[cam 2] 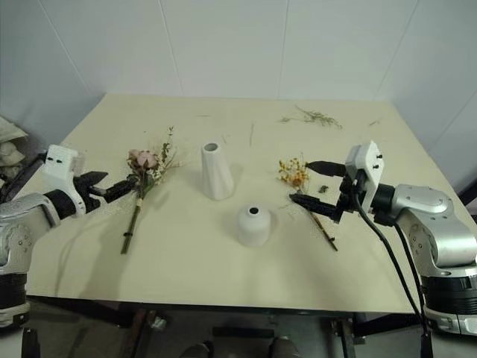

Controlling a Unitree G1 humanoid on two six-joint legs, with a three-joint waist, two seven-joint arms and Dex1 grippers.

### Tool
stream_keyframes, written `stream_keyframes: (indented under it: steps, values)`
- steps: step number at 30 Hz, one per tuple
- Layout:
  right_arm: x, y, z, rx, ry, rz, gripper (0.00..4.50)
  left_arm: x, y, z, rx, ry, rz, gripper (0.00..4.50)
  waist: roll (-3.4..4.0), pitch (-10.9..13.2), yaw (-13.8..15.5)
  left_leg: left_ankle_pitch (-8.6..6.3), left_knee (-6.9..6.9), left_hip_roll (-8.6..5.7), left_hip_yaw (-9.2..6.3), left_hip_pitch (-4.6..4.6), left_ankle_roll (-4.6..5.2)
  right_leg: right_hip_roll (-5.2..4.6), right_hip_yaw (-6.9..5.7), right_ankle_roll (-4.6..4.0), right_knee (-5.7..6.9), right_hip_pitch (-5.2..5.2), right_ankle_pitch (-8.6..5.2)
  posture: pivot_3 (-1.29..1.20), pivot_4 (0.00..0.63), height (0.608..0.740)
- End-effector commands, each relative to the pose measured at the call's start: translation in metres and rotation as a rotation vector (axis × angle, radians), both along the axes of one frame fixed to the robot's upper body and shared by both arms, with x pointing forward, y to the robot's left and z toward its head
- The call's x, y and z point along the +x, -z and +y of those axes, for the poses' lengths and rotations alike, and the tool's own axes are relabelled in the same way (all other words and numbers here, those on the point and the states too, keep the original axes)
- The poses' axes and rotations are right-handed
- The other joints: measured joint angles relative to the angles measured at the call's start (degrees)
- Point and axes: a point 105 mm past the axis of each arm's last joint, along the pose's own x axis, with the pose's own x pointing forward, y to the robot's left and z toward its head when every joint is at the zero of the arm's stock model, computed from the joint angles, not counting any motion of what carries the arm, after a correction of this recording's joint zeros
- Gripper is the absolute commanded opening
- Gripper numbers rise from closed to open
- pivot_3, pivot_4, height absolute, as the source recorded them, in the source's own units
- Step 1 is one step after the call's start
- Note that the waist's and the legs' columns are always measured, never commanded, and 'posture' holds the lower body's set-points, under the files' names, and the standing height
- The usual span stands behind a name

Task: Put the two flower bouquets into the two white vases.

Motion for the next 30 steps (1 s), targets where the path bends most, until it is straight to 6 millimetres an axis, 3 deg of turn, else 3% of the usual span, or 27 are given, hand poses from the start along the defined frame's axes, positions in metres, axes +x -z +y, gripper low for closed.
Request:
stream_keyframes:
  steps: [1, 4, 13, 28, 30]
  values:
    - [-0.001, -0.007, 0.003, -0.015, -0.017, -0.039, 4.5, 0.006, 0.0, -0.004, 0.023, -0.071, 0.048, 4.49, 0.0, 0.0, 0.04, 0.0, 0.01, 0.0, 0.0, -0.01, 0.0, 0.0, 0.0, 0.01, -0.01, 0.0, 0.01, 0.0, 0.15, 0.74]
    - [0.003, -0.011, 0.001, -0.023, -0.005, -0.047, 4.5, 0.007, 0.017, -0.008, -0.047, -0.139, 0.198, 4.49, -0.01, 0.0, 0.06, 0.0, 0.03, -0.01, 0.0, -0.03, 0.0, 0.0, 0.0, 0.04, -0.03, 0.0, 0.03, 0.0, 0.15, 0.74]
    - [0.006, -0.012, 0.001, -0.036, -0.001, -0.041, 4.5, 0.015, 0.022, -0.017, -0.072, -0.166, 0.306, 4.49, -0.01, 0.0, 0.0, -0.01, 0.03, -0.01, 0.03, -0.02, -0.03, 0.0, 0.01, 0.05, -0.03, -0.03, 0.03, 0.0, 0.15, 0.74]
    - [-0.001, -0.007, -0.005, -0.031, 0.043, -0.03, 4.5, 0.02, 0.032, -0.011, -0.102, -0.269, 0.535, 4.49, -0.02, 0.0, 0.05, -0.04, 0.05, -0.02, 0.07, -0.06, -0.06, -0.01, 0.03, 0.11, -0.11, -0.03, 0.06, 0.0, 0.15, 0.74]
    - [-0.002, -0.007, -0.005, -0.03, 0.048, -0.031, 4.5, 0.024, 0.03, -0.008, -0.101, -0.29, 0.513, 4.1, -0.02, 0.0, 0.03, -0.04, 0.05, -0.03, 0.07, -0.07, -0.06, -0.02, 0.03, 0.11, -0.1, -0.03, 0.07, 0.0, 0.15, 0.74]
